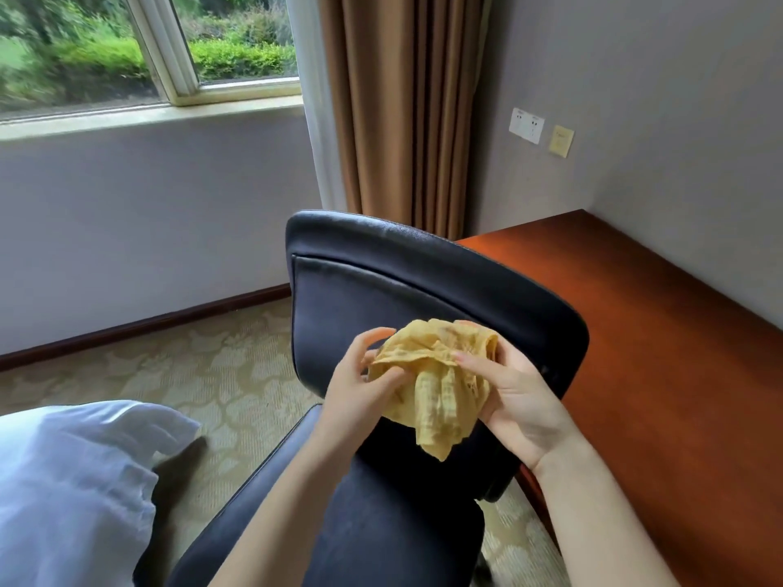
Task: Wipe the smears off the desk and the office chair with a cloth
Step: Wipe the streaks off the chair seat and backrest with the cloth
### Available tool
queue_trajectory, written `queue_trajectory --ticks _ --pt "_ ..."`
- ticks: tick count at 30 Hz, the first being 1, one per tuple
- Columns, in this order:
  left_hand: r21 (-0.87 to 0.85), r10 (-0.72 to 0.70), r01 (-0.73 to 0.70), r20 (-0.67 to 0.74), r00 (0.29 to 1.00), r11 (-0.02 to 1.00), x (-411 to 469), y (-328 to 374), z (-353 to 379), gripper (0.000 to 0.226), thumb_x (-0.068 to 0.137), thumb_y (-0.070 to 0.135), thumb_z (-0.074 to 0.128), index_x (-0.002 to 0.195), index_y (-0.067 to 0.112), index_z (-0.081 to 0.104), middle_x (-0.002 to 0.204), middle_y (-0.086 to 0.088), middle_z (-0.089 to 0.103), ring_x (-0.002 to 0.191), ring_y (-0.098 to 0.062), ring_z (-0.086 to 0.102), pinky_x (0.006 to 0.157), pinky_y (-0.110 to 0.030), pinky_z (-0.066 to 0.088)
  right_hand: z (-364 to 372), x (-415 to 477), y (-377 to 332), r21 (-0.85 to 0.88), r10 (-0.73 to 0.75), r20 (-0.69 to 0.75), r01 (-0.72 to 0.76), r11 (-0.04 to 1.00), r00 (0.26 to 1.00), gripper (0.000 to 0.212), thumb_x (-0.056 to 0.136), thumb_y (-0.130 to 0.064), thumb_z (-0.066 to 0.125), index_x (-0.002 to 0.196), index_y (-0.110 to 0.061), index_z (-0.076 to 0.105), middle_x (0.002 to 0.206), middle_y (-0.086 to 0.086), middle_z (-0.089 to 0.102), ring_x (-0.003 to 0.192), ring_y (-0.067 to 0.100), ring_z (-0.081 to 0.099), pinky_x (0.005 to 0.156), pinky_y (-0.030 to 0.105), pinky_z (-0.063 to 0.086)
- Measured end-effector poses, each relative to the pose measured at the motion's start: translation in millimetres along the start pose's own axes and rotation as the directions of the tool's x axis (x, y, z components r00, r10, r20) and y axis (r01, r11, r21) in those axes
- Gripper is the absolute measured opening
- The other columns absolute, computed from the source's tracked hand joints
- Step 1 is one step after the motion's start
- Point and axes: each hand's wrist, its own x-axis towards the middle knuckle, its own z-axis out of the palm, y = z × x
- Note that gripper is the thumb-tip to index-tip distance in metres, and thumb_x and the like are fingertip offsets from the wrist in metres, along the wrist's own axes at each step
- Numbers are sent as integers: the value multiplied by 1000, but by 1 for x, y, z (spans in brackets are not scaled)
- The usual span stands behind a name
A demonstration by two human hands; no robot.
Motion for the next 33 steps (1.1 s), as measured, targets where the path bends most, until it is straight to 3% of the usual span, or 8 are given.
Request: queue_trajectory --ticks 4,10,13,17,20,25,29,33 --pt "-20 82 -86 -132 988 996 5 6 15 30 91 4 42 86 11 70 75 -5 67 67 -18 58 59 -28 47 -4 -10 1 -51 -26 -20 25 998 999 27 94 -8 50 119 -11 60 112 13 68 102 26 65 87 40 54" --pt "-556 -80 126 108 991 822 13 15 -8 26 76 18 52 80 10 77 88 -13 73 80 -23 71 63 -30 57 -33 -18 -8 98 -17 -194 36 995 981 25 97 -4 42 110 -6 63 104 16 70 91 26 69 71 36 58" --pt "-584 -129 206 171 977 785 11 18 -17 28 67 23 56 77 7 76 82 -14 72 74 -24 70 60 -32 57 -44 -23 -3 -21 14 -215 -19 1000 976 25 93 -7 52 115 -9 63 109 16 69 99 30 67 77 39 56" --pt "-432 -160 255 245 956 865 10 26 -21 21 79 15 54 85 5 71 83 -10 69 76 -20 66 68 -29 55 -39 -30 10 -87 130 -119 -140 986 984 42 77 -15 70 118 -13 60 109 15 69 97 30 68 78 40 57" --pt "-20 -216 221 131 967 975 16 31 -23 28 94 6 39 104 0 63 104 -17 65 94 -26 60 86 -38 48 -26 -28 33 -23 87 -350 -102 995 933 36 80 3 66 115 -3 58 98 16 70 86 29 69 77 43 56" --pt "522 76 -111 88 993 846 3 25 -12 33 85 26 37 89 7 64 88 -9 69 90 -28 61 77 -37 49 8 -27 64 472 285 -319 -110 875 904 35 94 -15 50 124 2 58 117 21 64 106 31 63 88 37 50" --pt "635 107 -217 208 972 741 -17 3 7 34 77 40 30 76 18 56 73 3 61 75 -19 58 70 -36 50 31 -30 77 532 186 -127 -91 842 974 53 93 -44 41 131 -10 56 128 13 60 119 27 56 101 35 40" --pt "412 14 -154 323 946 898 -25 -9 16 29 89 34 41 81 16 62 77 -1 64 72 -9 58 69 -32 50 34 -33 86 536 70 -157 26 844 985 48 96 -40 38 133 -15 54 130 5 59 119 18 56 102 33 38"
